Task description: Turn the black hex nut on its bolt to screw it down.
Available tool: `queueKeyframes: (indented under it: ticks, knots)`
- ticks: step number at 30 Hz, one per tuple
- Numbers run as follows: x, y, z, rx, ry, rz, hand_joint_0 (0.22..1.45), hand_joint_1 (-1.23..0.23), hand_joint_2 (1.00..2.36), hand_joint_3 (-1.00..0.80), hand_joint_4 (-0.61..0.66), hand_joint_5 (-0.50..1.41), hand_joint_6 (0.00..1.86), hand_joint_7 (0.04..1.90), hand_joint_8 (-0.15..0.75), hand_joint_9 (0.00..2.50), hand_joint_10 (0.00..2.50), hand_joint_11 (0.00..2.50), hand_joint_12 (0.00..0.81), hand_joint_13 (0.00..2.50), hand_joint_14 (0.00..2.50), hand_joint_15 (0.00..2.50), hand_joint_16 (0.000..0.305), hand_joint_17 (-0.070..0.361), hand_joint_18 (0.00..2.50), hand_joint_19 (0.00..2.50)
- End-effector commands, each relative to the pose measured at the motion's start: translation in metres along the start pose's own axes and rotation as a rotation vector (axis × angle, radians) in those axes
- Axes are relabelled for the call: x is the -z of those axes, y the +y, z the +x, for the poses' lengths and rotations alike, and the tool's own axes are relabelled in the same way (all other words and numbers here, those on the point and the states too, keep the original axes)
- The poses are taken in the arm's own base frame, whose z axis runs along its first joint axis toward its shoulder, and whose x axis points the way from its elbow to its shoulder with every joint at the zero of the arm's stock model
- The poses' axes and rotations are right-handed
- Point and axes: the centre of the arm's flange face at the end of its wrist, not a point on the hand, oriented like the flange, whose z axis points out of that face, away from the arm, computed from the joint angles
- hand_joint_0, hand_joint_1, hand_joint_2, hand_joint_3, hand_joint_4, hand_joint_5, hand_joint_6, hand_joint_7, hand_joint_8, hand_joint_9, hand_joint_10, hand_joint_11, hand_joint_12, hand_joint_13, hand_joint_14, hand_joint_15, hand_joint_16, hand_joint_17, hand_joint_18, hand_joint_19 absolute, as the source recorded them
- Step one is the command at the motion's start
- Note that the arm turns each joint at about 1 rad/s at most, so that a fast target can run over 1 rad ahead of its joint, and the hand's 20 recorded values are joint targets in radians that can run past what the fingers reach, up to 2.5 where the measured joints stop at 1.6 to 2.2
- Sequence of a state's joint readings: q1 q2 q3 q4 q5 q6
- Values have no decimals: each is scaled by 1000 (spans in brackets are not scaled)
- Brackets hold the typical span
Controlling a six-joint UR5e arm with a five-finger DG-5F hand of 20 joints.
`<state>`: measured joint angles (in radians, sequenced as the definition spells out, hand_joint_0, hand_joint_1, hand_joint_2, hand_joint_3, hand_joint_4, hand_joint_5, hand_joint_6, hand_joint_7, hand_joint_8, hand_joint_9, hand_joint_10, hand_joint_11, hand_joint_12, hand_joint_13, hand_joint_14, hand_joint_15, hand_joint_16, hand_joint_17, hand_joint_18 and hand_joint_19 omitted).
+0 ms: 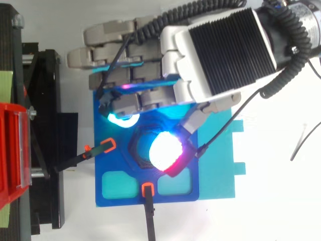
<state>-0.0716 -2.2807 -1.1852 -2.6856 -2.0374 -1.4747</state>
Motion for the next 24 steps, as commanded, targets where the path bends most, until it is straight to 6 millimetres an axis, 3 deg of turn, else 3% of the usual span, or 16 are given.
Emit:
queueKeyframes:
  ticks: [1,6,12,24]
  knots:
    - [6,-9,-2,5,-8,-9,532,-279,1000,-500,264,-99,751,1036,312,622,5,222,348,263,2,72,48,108,156,190]
    - [4,-13,-15,9,-26,-22,531,-278,1000,-500,269,-95,704,1061,314,620,5,229,349,266,2,68,48,108,156,193]
    - [-10,-4,-26,7,-36,-43,532,-276,1000,-500,285,-90,661,1103,314,619,5,228,350,266,2,71,48,108,156,189]
    - [-40,43,-20,-20,-21,-76,532,-271,1000,-500,282,-73,562,1235,311,625,5,222,350,264,2,68,48,109,156,193]
